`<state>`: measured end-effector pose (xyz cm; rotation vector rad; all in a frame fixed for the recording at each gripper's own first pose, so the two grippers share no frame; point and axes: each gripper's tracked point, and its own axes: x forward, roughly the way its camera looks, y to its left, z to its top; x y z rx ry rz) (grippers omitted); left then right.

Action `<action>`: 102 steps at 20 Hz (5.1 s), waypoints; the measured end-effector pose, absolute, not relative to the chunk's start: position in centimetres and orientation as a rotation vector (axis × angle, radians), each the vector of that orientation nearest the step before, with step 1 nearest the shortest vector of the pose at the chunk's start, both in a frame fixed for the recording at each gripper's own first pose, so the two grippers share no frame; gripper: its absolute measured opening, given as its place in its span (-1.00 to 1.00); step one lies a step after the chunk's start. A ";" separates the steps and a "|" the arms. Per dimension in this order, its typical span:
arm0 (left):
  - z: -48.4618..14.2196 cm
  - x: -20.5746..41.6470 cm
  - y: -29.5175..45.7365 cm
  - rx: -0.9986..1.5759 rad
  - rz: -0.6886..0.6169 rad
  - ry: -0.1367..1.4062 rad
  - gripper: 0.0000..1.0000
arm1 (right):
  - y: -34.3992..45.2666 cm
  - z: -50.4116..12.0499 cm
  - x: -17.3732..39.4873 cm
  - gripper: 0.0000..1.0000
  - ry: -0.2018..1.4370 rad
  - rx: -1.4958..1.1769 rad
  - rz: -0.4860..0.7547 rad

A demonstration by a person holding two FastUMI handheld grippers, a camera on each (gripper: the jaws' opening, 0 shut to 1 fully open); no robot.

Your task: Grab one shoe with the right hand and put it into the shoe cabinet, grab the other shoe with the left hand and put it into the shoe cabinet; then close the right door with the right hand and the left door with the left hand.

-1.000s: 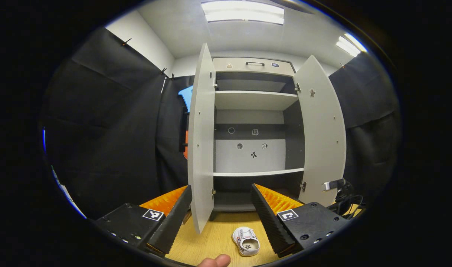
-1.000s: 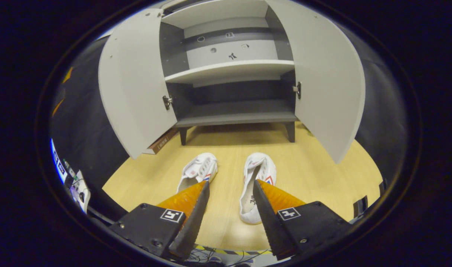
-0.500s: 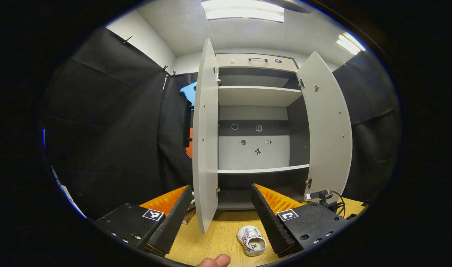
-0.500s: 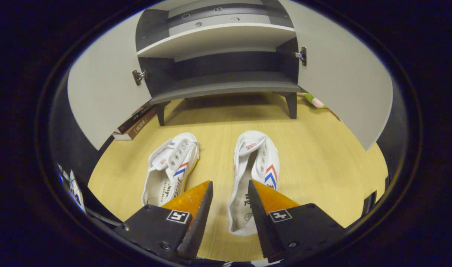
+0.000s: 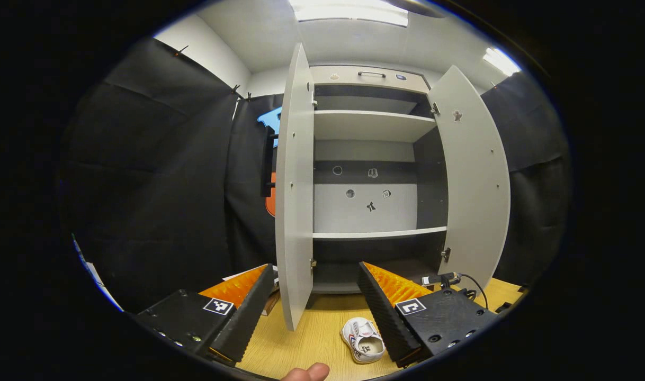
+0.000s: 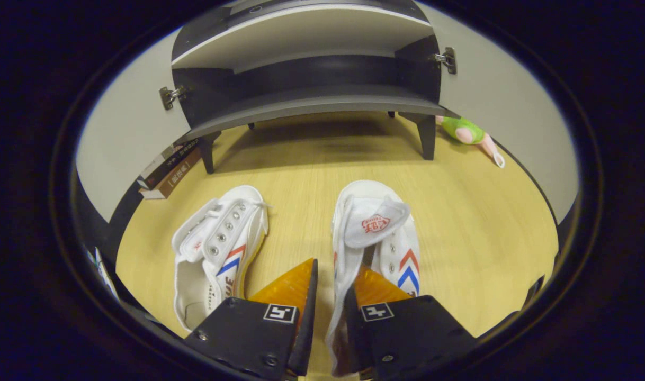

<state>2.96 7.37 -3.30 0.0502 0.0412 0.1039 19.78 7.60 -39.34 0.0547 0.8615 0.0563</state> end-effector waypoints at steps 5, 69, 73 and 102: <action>-4.0 3.3 7.0 0.040 0.098 0.061 0.90 | 6.7 -39.6 20.4 -0.86 0.771 -0.064 0.072; -4.4 2.5 5.9 0.023 0.109 0.024 0.90 | 8.0 5.6 35.5 0.43 0.224 -0.193 0.132; -5.5 1.7 4.9 0.022 0.092 0.044 0.90 | 5.9 5.5 25.0 0.59 0.047 -0.150 0.110; -30.6 4.7 -1.2 -0.038 -0.006 0.634 0.90 | -7.5 -10.4 0.3 0.99 0.114 -0.151 -0.119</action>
